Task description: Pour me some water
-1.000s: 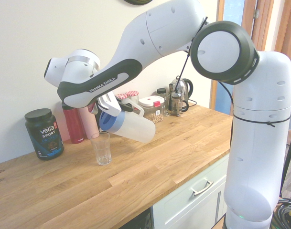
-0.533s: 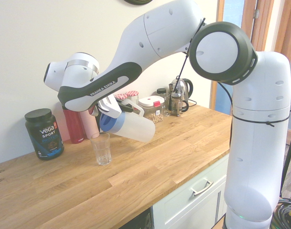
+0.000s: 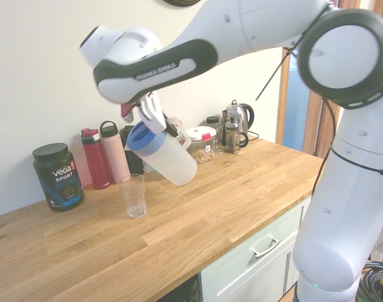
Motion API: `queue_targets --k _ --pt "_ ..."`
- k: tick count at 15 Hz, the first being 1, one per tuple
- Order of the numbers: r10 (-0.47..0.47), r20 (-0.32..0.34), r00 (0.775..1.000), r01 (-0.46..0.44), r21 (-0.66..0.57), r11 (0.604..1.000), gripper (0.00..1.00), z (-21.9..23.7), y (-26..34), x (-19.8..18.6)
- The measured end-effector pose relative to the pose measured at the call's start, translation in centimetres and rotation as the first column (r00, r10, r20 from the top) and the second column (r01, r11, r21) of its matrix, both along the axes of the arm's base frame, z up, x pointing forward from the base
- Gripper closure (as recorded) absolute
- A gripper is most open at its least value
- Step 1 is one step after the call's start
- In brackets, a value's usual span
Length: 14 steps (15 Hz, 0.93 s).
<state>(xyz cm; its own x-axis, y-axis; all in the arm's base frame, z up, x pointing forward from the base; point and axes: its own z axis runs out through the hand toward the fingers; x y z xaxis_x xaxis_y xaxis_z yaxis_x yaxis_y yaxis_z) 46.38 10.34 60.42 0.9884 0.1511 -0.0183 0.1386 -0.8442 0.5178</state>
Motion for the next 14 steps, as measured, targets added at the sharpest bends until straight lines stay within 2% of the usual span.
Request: queue_targets --k 4,7,10,12,14 --pt "-0.161 0.084 0.983 0.144 0.177 0.974 1.00 1.7 -6.2 -0.1" --pt "-0.305 0.094 0.948 0.267 0.293 0.918 1.00 0.0 -10.4 -0.5" --pt "-0.444 0.102 0.890 0.375 0.389 0.842 1.00 -1.2 -13.8 -1.1" --pt "-0.533 0.110 0.839 0.436 0.450 0.779 1.00 -2.4 -16.7 -1.2" --pt "-0.619 0.115 0.777 0.491 0.504 0.710 1.00 -4.2 -20.0 -1.2"
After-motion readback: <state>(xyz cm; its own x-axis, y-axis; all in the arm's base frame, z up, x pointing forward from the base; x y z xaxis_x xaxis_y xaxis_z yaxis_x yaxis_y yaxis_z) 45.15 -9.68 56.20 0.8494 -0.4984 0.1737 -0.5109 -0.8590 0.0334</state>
